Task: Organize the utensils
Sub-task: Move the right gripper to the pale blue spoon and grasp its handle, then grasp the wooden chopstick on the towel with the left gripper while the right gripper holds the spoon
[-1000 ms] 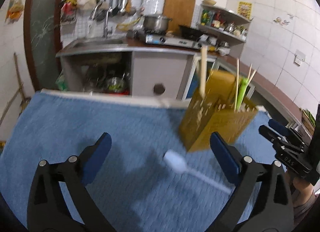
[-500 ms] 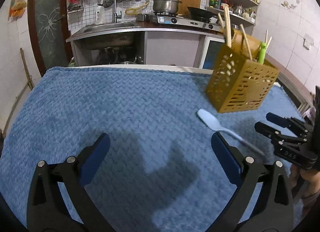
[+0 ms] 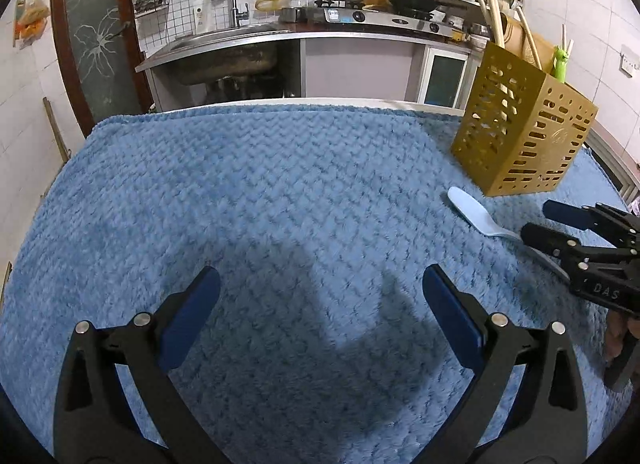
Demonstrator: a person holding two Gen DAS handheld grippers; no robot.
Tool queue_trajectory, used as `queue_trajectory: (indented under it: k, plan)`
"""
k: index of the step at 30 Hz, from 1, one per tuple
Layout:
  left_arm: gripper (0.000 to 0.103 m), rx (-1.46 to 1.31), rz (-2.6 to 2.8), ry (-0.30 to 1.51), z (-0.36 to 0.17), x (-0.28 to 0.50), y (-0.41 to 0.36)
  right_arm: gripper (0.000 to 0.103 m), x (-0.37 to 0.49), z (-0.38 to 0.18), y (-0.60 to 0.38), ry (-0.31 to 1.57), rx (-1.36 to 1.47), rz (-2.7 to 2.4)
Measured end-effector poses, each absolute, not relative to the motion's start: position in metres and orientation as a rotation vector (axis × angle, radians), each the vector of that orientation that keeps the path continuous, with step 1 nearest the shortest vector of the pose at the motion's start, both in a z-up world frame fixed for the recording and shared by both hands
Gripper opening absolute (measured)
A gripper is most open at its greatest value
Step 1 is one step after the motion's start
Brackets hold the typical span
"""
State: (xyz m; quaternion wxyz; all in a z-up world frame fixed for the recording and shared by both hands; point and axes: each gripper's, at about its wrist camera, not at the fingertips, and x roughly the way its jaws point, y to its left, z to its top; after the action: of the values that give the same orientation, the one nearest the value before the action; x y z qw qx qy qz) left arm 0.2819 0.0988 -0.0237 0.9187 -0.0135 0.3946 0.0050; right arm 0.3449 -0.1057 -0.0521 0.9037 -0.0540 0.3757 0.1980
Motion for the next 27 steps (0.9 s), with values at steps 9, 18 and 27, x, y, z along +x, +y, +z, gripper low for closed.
queue_trajectory:
  k: [9, 18, 27]
  plan:
    - [0.098, -0.003, 0.024, 0.813, -0.026, 0.279, 0.096, 0.031, 0.350, -0.060, -0.087, 0.827, -0.152, 0.437]
    - [0.098, -0.004, -0.029, 0.804, -0.017, 0.266, 0.082, 0.008, 0.329, -0.053, -0.105, 0.809, -0.169, 0.445]
    - [0.098, -0.048, -0.077, 0.861, -0.008, 0.232, 0.062, 0.006, 0.291, -0.032, -0.169, 0.782, -0.116, 0.354]
